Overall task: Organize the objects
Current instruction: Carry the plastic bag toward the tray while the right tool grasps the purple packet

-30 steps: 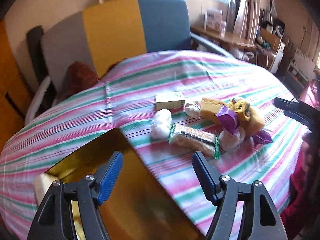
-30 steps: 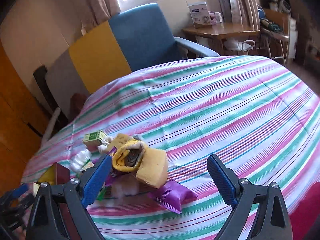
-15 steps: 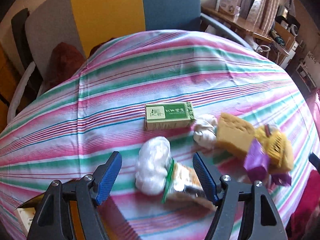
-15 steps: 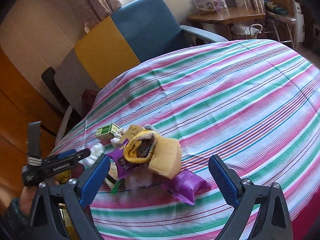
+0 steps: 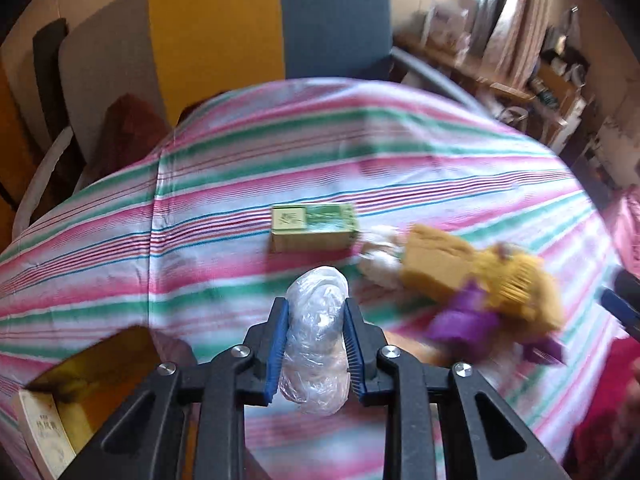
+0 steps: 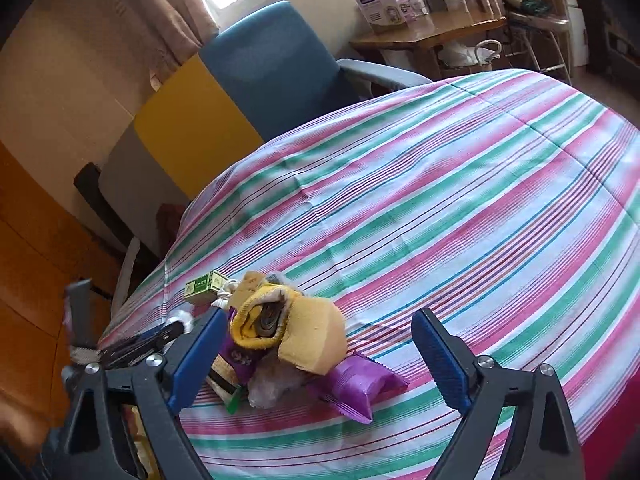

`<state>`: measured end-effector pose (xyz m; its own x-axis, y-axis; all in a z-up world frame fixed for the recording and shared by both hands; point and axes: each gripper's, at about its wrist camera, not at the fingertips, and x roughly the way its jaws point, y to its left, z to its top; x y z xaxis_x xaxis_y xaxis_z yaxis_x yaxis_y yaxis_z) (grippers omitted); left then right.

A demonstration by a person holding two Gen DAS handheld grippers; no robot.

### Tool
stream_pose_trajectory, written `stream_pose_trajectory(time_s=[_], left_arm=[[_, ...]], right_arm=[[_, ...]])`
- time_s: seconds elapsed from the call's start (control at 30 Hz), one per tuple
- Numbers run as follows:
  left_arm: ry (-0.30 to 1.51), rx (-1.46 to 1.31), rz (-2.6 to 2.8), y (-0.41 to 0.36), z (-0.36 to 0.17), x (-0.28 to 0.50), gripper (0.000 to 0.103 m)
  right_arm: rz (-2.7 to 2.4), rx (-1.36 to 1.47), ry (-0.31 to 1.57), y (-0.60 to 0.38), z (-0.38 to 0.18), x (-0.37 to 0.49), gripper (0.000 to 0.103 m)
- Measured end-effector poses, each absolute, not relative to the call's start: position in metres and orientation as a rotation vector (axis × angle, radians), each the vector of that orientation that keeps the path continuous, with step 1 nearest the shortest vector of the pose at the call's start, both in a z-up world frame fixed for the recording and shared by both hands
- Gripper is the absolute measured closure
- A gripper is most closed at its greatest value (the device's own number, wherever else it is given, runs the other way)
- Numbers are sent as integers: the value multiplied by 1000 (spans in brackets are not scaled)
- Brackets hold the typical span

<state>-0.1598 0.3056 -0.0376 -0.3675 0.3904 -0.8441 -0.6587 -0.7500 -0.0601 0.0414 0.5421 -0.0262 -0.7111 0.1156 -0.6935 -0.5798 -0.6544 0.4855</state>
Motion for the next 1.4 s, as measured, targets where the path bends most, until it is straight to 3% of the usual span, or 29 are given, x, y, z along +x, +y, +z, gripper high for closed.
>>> stream_pose_trajectory(time_s=[0.5,0.67,0.8,1.17,1.23,1.3,1.4], left_arm=[[272,-1079,2081,221,-8,-53,77],[193,-1103,2115,186,-4,-47,77],[138,-1137,2151,156,-5,-47,76],[38,-1181,2205,105,-15,-43,76],[27,-1179,2207,99,-15,-42,76],[20,-1174,2213,94,-14,-41,76],[1,-1176,2226,84,-14,-41,76]], right_arm=[[2319,-1029,1025,547,-46,32,22],[2269,-1203,921,536,-60,21,22],[2228,-1282,877,532,-71,19,28],[2139,-1333,992,543,-90,20,28],[2102,-1382,932,541,-96,18,33],[2046,-1433,874,540,-103,17,52],[2067,-1416,880,540,-100,20,58]])
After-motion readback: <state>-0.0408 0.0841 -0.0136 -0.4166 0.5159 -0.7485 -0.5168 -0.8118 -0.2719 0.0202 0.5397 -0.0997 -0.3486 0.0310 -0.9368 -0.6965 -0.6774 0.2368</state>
